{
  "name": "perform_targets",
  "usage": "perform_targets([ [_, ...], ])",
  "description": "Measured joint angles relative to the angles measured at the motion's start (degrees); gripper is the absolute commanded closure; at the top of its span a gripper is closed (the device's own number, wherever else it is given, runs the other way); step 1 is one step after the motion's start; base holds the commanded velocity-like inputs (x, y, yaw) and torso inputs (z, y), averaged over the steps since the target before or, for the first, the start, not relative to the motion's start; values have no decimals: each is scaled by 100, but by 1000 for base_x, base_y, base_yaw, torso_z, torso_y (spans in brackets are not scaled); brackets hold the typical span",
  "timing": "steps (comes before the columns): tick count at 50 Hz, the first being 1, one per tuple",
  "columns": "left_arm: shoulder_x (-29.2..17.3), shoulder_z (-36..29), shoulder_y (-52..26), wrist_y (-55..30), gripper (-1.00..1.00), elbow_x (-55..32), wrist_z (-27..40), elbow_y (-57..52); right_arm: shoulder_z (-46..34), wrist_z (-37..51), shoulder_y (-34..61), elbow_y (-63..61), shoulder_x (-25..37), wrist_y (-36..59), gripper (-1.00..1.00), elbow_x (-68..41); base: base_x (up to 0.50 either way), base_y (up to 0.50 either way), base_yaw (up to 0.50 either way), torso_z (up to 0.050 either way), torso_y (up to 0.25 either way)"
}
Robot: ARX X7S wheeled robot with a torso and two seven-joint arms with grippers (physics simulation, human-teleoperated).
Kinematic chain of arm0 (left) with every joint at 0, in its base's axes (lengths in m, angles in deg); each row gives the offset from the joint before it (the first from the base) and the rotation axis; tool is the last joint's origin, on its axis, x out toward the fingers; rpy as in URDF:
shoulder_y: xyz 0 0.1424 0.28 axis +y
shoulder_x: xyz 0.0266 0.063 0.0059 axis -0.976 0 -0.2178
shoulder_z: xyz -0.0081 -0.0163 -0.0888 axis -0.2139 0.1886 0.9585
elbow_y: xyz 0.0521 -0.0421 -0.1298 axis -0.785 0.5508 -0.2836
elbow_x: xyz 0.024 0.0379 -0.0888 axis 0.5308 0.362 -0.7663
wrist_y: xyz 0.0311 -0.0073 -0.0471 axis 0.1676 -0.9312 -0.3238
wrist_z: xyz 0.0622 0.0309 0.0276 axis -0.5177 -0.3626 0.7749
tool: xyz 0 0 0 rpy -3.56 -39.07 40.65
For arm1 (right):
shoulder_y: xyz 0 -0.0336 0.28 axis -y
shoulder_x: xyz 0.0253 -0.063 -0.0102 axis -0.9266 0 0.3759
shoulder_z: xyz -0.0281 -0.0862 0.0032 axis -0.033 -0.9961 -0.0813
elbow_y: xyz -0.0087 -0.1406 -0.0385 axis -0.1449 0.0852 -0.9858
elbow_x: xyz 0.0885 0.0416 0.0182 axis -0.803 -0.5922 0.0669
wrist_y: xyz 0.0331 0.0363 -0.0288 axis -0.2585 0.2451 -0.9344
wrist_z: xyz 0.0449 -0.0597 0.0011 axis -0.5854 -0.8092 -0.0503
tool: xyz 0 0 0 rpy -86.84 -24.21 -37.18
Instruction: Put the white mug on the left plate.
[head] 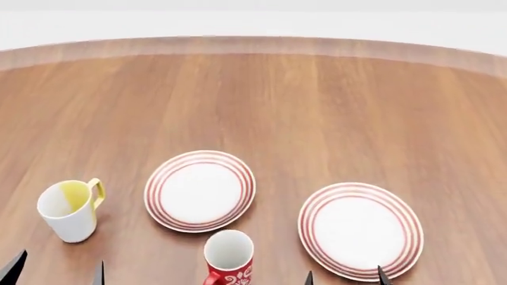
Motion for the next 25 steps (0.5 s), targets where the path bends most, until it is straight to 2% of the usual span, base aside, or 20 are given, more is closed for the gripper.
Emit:
perform_targets([
  [25,-99,-115,23,53,-100,-89,92,-2,-64,98,-6,-37,75,-21,-100,-81,399,20,0,0,1],
])
